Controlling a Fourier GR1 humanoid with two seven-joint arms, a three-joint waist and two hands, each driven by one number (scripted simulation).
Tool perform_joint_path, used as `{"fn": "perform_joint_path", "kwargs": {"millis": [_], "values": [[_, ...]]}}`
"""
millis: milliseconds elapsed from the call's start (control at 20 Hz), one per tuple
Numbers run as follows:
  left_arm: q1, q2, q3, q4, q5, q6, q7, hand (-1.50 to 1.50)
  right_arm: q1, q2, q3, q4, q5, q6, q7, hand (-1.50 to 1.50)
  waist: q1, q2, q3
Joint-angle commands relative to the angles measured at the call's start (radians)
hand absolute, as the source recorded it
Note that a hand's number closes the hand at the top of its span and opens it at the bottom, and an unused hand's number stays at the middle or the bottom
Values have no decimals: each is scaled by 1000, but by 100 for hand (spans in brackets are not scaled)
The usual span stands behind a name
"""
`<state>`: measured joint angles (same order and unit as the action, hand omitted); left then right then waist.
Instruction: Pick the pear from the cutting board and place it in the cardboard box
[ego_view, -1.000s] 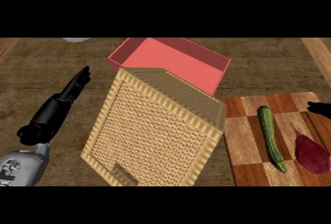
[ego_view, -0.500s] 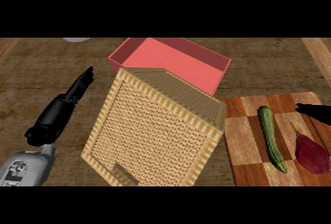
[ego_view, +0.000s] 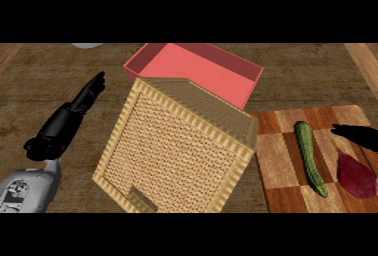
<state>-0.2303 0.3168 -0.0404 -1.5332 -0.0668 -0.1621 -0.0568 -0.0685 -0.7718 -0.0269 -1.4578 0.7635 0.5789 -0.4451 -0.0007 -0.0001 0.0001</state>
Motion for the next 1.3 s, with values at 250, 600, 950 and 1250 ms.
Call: {"fn": "perform_joint_path", "kwargs": {"millis": [250, 600, 950, 1250], "values": [[-60, -29, 39, 114, -44, -28, -58, 0, -60, 47, 6, 193, 123, -74, -100, -150, 0, 2, 0], [3, -18, 74, 31, -29, -57, -43, 0, -73, 84, 40, 211, 164, -148, -223, 150, 3, 1, 0], [66, -47, 49, -22, -71, -54, -62, 0, -63, 159, -8, 163, 179, -271, -227, 150, 1, -1, 0], [-48, -78, -19, -14, -54, -87, -11, 0, -328, 608, 328, 68, 338, -195, 166, 150, 164, 20, -7]]}}
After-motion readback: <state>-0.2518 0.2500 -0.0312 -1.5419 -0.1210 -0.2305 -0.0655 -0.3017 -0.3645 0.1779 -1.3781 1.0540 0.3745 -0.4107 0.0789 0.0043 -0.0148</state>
